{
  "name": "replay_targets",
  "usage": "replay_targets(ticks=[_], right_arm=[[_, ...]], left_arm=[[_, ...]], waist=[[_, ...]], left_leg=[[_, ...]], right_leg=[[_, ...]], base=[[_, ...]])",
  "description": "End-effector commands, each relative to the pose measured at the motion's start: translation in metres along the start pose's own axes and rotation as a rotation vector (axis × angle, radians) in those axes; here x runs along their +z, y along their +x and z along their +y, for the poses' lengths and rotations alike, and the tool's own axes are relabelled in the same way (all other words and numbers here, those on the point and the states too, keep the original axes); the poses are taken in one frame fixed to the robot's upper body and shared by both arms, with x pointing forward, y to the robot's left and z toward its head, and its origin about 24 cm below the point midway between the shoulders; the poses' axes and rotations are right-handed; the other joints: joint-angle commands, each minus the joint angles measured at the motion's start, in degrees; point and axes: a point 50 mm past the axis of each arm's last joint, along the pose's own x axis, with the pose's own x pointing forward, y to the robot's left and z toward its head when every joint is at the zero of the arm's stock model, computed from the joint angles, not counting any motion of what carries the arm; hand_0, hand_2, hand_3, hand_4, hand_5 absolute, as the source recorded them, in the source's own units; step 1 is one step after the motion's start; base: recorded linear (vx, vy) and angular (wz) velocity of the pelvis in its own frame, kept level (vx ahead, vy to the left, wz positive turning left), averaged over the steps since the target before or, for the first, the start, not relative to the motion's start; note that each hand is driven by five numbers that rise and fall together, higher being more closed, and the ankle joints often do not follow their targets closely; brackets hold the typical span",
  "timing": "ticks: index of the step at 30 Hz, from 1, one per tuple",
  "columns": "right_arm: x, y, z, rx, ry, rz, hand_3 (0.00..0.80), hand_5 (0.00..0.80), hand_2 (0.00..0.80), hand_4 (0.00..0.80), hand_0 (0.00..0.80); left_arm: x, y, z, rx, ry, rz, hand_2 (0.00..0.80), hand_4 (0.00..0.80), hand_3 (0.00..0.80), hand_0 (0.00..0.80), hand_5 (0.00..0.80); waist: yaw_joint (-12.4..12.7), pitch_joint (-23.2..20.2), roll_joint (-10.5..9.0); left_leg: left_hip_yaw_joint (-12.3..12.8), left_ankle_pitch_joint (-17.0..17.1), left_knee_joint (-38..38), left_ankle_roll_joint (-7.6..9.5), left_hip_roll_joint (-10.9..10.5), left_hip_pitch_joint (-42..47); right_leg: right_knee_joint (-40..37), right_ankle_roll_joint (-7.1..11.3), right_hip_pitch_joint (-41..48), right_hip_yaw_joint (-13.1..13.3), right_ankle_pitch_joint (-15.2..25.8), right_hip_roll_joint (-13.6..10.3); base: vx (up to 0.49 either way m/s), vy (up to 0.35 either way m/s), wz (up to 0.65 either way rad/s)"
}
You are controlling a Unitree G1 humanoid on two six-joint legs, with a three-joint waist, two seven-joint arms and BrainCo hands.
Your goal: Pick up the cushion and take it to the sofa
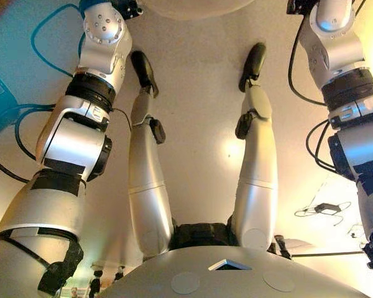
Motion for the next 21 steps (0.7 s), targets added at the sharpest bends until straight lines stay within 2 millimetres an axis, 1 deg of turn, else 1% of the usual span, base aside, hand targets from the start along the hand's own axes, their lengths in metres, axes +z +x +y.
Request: replay_targets(ticks=[1,2,5,7,10,13,15,17,20,21], right_arm=[[0.019,0.006,0.019,0.109,0.047,-0.070,0.000,0.000,0.000,0.000,0.000],[0.021,0.006,0.020,0.119,0.055,-0.070,0.000,0.000,0.000,0.000,0.000],[0.027,0.008,0.034,0.204,0.113,-0.051,0.000,0.000,0.000,0.000,0.000],[0.029,0.009,0.041,0.257,0.181,-0.019,0.000,0.000,0.000,0.000,0.000],[0.026,0.006,0.054,0.354,0.286,0.039,0.000,0.000,0.000,0.000,0.000],[0.029,0.003,0.065,0.434,0.288,0.048,0.000,0.000,0.000,0.000,0.000],[0.031,0.003,0.069,0.460,0.311,0.059,0.000,0.000,0.000,0.000,0.000],[0.031,0.002,0.072,0.456,0.333,0.061,0.000,0.000,0.000,0.000,0.000],[0.033,-0.002,0.084,0.476,0.359,0.071,0.000,0.000,0.000,0.000,0.000],[0.035,-0.003,0.087,0.488,0.353,0.068,0.000,0.000,0.000,0.000,0.000]], left_arm=[[0.026,0.017,0.004,-0.001,-0.084,-0.039,0.000,0.000,0.000,0.000,0.000],[0.027,0.018,0.002,-0.012,-0.103,-0.028,0.000,0.000,0.000,0.000,0.000],[0.031,0.018,-0.013,-0.095,-0.155,0.013,0.000,0.000,0.000,0.000,0.000],[0.027,0.017,-0.022,-0.150,-0.192,0.072,0.000,0.000,0.000,0.000,0.000],[0.020,0.012,-0.034,-0.238,-0.237,0.144,0.000,0.000,0.000,0.000,0.000],[0.016,0.007,-0.046,-0.303,-0.245,0.184,0.000,0.000,0.000,0.000,0.000],[0.013,0.002,-0.053,-0.334,-0.257,0.223,0.000,0.000,0.000,0.000,0.000],[0.010,-0.001,-0.059,-0.355,-0.269,0.251,0.000,0.000,0.000,0.000,0.000],[0.011,-0.004,-0.063,-0.384,-0.248,0.250,0.000,0.000,0.000,0.000,0.000],[0.013,-0.005,-0.064,-0.395,-0.247,0.231,0.198,0.198,0.198,0.198,0.198]], waist=[[0.93,-0.17,-0.06],[0.90,-0.17,0.06],[0.75,-0.17,0.69],[0.68,-0.17,1.04],[0.61,-0.17,1.56],[0.51,-0.17,1.83],[0.59,-0.17,1.95],[0.70,-0.17,1.75],[0.85,-0.17,0.53],[0.91,-0.17,0.33]], left_leg=[[-3.68,-1.14,-1.04,-1.72,-0.12,-2.70],[-3.64,-1.14,-1.10,-1.74,-0.15,-2.86],[-3.51,-0.97,-1.78,-1.78,-0.46,-3.86],[-3.51,-0.79,-2.28,-1.70,-0.67,-4.36],[-3.27,-0.56,-2.52,-1.56,-1.00,-5.07],[-3.04,-0.06,-2.59,-1.57,-1.20,-5.85],[-2.95,0.26,-2.41,-1.47,-1.31,-6.74],[-3.29,0.28,-1.90,-1.37,-1.48,-7.67],[-3.74,0.45,-1.66,-1.40,-1.31,-7.96],[-3.83,0.49,-1.62,-1.42,-1.22,-8.07]], right_leg=[[5.09,2.35,-2.09,4.26,-4.84,0.80],[5.02,2.38,-2.28,4.32,-4.85,0.81],[4.51,2.56,-3.51,4.74,-4.78,1.05],[4.08,2.63,-4.16,4.95,-4.63,1.08],[3.58,2.72,-4.86,5.12,-4.37,1.08],[2.99,2.87,-5.42,5.27,-3.77,1.15],[3.11,2.91,-6.17,5.40,-3.49,1.02],[3.71,2.98,-6.97,5.50,-3.40,0.96],[2.66,2.98,-5.91,4.62,-2.89,0.91],[2.24,2.88,-5.65,4.38,-2.76,0.95]], base=[[-0.001,0.055,0.01],[-0.003,0.068,0.01],[-0.004,0.068,0.03],[0.002,0.060,0.07],[0.009,0.057,0.04],[-0.004,0.046,0.00],[-0.003,0.019,0.00],[0.013,-0.027,0.04],[0.002,-0.069,0.08],[-0.025,-0.037,0.01]])
